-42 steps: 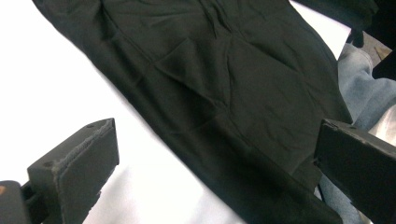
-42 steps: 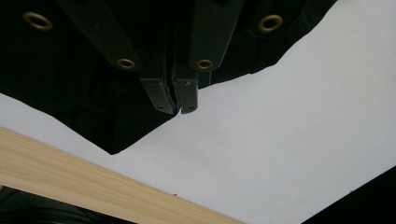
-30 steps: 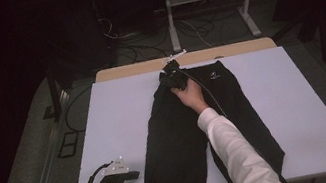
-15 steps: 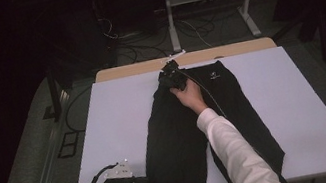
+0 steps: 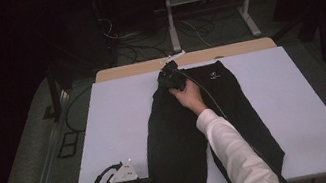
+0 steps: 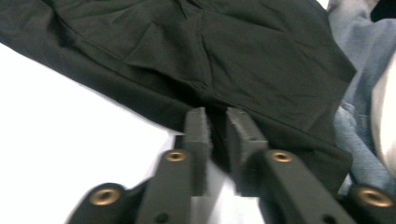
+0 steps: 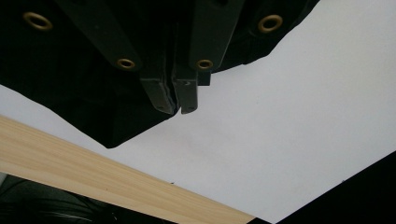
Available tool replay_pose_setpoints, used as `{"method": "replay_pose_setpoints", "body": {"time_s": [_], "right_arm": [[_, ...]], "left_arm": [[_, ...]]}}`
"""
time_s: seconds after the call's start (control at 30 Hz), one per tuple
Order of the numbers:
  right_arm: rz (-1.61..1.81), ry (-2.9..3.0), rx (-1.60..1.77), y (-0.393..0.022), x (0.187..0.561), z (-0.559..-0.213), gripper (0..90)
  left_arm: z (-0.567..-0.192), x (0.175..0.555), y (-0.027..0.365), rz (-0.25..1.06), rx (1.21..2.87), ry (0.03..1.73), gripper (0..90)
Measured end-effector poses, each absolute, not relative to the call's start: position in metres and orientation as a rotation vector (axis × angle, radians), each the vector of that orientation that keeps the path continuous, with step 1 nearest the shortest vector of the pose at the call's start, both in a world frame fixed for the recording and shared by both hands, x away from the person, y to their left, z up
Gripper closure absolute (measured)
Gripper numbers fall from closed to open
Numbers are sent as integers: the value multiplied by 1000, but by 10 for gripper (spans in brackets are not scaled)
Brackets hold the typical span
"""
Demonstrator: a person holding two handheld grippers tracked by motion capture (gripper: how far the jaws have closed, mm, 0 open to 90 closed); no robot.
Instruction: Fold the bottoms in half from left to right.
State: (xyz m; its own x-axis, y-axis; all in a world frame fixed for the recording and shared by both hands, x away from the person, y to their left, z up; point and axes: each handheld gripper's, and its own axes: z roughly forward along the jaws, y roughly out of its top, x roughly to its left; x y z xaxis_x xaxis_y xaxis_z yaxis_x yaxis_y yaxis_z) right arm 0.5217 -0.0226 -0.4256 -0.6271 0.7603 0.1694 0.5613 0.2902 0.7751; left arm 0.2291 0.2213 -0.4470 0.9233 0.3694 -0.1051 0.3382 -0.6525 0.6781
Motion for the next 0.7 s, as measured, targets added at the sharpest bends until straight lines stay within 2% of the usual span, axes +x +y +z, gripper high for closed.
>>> {"method": "replay_pose_setpoints", "body": {"time_s": [0.03, 0.1, 0.3, 0.7], "right_arm": [[1249, 2327, 1216, -22, 522, -426, 860], [1248, 2327, 1214, -23, 521, -426, 861], [1249, 2324, 1214, -25, 521, -423, 860], [1238, 2312, 1204, -32, 521, -414, 861]], "left_arm": [[-447, 230, 220, 44, 2336, 491, 878], [-447, 232, 220, 21, 2335, 501, 889], [-447, 234, 226, -29, 2299, 559, 893], [-429, 242, 236, -73, 2080, 625, 893]]}}
